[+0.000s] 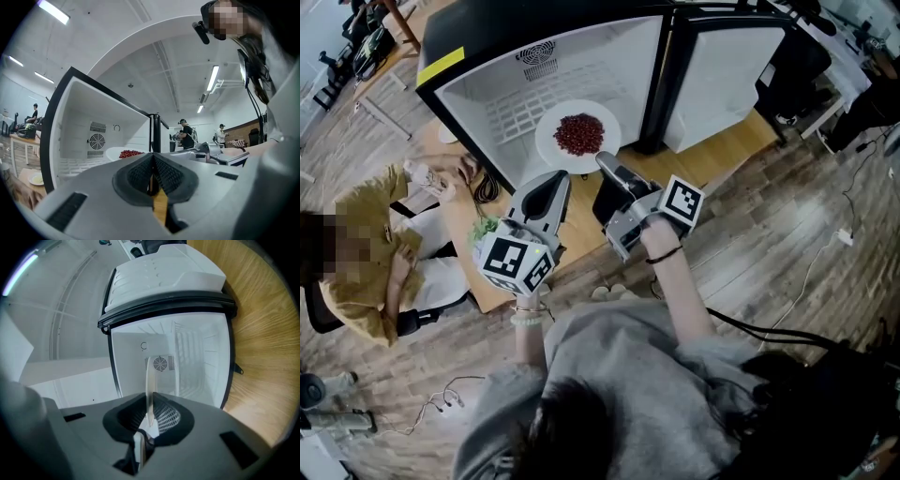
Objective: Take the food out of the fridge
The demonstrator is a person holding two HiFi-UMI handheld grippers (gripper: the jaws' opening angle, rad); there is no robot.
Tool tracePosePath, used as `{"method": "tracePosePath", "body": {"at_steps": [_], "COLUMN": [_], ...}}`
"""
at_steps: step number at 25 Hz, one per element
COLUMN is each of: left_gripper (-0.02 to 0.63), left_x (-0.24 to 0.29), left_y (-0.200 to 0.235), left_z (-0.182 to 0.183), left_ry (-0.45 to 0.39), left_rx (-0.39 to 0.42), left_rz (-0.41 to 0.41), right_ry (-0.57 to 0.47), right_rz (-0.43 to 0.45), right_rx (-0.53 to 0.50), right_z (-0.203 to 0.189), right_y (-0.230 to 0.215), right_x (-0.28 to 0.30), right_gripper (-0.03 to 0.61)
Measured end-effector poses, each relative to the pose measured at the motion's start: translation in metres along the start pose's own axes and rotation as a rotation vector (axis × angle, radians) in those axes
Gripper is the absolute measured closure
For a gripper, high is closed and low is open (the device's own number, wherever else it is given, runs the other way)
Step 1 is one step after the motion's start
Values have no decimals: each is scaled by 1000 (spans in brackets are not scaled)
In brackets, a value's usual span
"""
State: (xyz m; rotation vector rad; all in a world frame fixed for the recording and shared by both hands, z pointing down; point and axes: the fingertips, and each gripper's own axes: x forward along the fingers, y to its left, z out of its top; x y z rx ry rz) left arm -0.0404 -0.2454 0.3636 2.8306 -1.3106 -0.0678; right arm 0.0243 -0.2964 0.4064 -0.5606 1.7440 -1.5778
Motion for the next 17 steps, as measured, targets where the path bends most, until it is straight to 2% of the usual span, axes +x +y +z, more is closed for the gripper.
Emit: {"method": "tracePosePath", "body": {"at_steps": [17], "left_gripper": [606], "left_x": [0], "left_y": [-2], "left_z": [1], "left_ry": [-1], "left_rx": [0], "left_rz": [-1], "right_ry": [1], "right_rz": [22], "right_rx": [-2], "right_z": [-1], "right_y": [6], "right_x": [1], "right_gripper": [534]}}
